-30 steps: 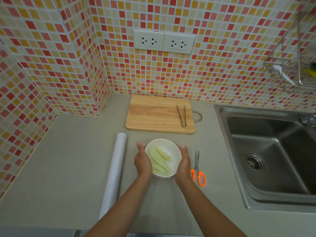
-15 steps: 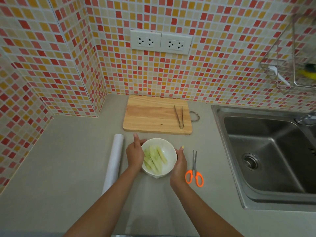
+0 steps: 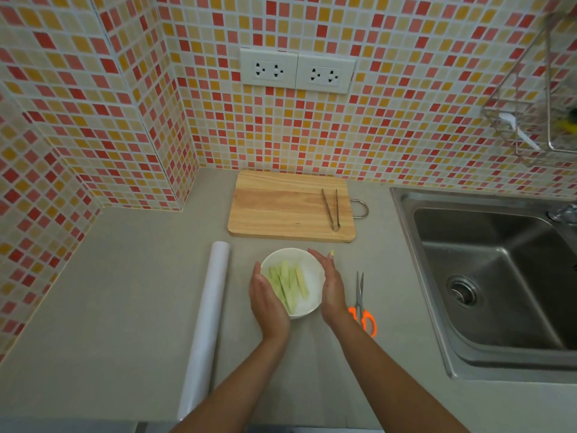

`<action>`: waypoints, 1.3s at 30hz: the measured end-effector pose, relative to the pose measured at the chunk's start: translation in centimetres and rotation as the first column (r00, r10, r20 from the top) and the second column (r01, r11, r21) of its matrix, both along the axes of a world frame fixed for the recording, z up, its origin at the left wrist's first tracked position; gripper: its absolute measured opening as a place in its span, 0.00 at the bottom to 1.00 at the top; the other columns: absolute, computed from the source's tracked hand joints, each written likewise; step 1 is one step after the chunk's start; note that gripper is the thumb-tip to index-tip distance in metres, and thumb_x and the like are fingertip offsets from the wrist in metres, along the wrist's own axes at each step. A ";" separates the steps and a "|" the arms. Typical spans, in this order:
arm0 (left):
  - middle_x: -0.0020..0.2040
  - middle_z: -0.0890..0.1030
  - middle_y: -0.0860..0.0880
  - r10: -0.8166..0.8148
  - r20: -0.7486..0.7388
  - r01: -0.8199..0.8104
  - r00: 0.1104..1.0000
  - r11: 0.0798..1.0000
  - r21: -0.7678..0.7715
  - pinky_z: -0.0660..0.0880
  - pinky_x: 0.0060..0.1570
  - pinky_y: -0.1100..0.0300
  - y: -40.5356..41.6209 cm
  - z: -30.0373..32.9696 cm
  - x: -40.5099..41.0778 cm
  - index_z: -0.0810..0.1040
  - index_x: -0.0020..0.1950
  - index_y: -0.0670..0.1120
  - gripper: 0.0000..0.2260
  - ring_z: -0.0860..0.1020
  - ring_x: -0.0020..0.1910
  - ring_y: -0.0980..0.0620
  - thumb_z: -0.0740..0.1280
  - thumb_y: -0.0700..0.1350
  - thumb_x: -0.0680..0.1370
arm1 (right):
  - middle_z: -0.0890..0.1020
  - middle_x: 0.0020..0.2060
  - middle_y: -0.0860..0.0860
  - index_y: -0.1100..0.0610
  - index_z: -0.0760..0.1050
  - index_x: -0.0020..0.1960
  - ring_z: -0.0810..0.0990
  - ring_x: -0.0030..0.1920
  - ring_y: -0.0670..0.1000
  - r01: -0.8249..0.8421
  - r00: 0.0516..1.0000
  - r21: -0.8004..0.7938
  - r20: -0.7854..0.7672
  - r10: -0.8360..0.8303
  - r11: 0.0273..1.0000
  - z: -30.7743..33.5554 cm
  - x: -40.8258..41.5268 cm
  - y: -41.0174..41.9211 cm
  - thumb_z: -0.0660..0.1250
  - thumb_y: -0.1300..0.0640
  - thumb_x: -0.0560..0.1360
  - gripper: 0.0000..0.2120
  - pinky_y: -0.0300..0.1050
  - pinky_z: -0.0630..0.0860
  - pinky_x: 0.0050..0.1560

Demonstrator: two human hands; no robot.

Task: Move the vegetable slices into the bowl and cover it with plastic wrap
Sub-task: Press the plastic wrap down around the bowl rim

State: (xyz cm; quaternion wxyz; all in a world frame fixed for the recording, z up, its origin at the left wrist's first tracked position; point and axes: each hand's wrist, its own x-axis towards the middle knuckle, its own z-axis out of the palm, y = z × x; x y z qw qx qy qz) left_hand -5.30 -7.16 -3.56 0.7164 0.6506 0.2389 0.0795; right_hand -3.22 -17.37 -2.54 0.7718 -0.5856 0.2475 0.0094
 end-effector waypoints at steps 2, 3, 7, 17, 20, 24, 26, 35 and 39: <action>0.68 0.73 0.53 -0.013 0.022 0.013 1.000 1.000 0.006 0.66 0.67 0.59 0.2 -0.1 0.6 0.70 0.71 0.49 0.21 0.71 0.68 0.55 0.48 0.54 0.83 | 0.82 0.57 0.52 0.49 0.79 0.57 0.80 0.58 0.51 0.018 0.999 -0.033 0.028 -0.017 0.999 -0.1 -0.5 0.2 0.49 0.43 0.82 0.21 0.50 0.74 0.61; 0.66 0.74 0.54 -0.035 0.030 0.034 0.999 0.999 0.017 0.67 0.65 0.61 0.4 -0.2 0.8 0.71 0.71 0.50 0.21 0.71 0.67 0.55 0.48 0.54 0.83 | 0.82 0.56 0.51 0.48 0.79 0.56 0.80 0.57 0.50 0.022 0.999 -0.048 0.037 -0.020 0.999 -0.1 -0.8 0.3 0.48 0.44 0.82 0.21 0.48 0.74 0.60; 0.66 0.76 0.52 -0.219 0.019 0.219 0.975 0.975 0.032 0.67 0.66 0.60 2.1 -0.5 2.6 0.74 0.68 0.49 0.22 0.73 0.67 0.52 0.47 0.54 0.83 | 0.83 0.56 0.52 0.52 0.79 0.58 0.80 0.56 0.47 0.057 0.998 -0.056 0.042 -0.054 0.997 -0.5 -1.9 0.1 0.47 0.44 0.82 0.24 0.43 0.74 0.56; 0.71 0.73 0.51 -0.149 -0.048 0.138 0.988 0.973 -0.185 0.66 0.68 0.59 3.0 -0.2 2.1 0.69 0.73 0.49 0.28 0.71 0.68 0.55 0.46 0.62 0.81 | 0.80 0.59 0.53 0.55 0.79 0.60 0.79 0.59 0.49 0.151 0.988 -0.004 0.027 -0.151 0.989 0.0 -0.3 -0.4 0.52 0.41 0.80 0.24 0.43 0.72 0.59; 0.66 0.77 0.50 -0.105 -0.070 0.087 0.992 0.971 -0.222 0.70 0.67 0.53 1.6 -0.5 1.3 0.73 0.70 0.51 0.27 0.75 0.65 0.51 0.46 0.62 0.81 | 0.83 0.53 0.53 0.50 0.81 0.53 0.81 0.54 0.52 0.136 0.991 0.035 -0.001 -0.136 0.990 -0.8 -0.4 0.6 0.53 0.42 0.80 0.21 0.47 0.75 0.57; 0.58 0.83 0.47 -0.089 -0.072 0.063 0.993 0.952 -0.300 0.75 0.60 0.53 1.1 -0.4 2.1 0.80 0.60 0.49 0.27 0.80 0.58 0.49 0.47 0.62 0.81 | 0.83 0.53 0.52 0.50 0.79 0.54 0.80 0.55 0.51 0.179 0.983 -0.007 0.029 -0.179 0.984 -1.8 -1.3 1.3 0.50 0.46 0.82 0.20 0.45 0.75 0.56; 0.56 0.83 0.46 -0.140 -0.058 0.116 0.988 0.946 -0.304 0.75 0.60 0.52 1.3 -0.5 2.5 0.81 0.58 0.49 0.29 0.80 0.57 0.48 0.46 0.64 0.80 | 0.82 0.54 0.51 0.49 0.78 0.55 0.79 0.56 0.49 0.218 0.975 0.002 0.033 -0.218 0.976 -2.2 -1.8 1.4 0.51 0.48 0.82 0.18 0.45 0.73 0.58; 0.50 0.84 0.54 -0.361 -0.084 0.339 0.929 0.919 -0.201 0.75 0.49 0.63 2.9 0.3 4.6 0.80 0.52 0.56 0.29 0.80 0.52 0.55 0.40 0.63 0.80 | 0.84 0.48 0.49 0.52 0.80 0.52 0.80 0.50 0.46 0.187 0.982 0.001 0.010 -0.187 0.982 -2.1 -1.2 0.3 0.49 0.44 0.82 0.22 0.39 0.75 0.49; 0.51 0.82 0.53 -0.411 -0.098 0.395 0.906 0.907 -0.144 0.72 0.45 0.69 3.3 0.3 5.1 0.78 0.60 0.52 0.30 0.79 0.50 0.58 0.39 0.61 0.81 | 0.83 0.53 0.53 0.57 0.78 0.59 0.80 0.53 0.49 0.125 0.992 -0.027 0.018 -0.125 0.992 -1.5 -0.8 0.0 0.46 0.42 0.82 0.27 0.42 0.75 0.54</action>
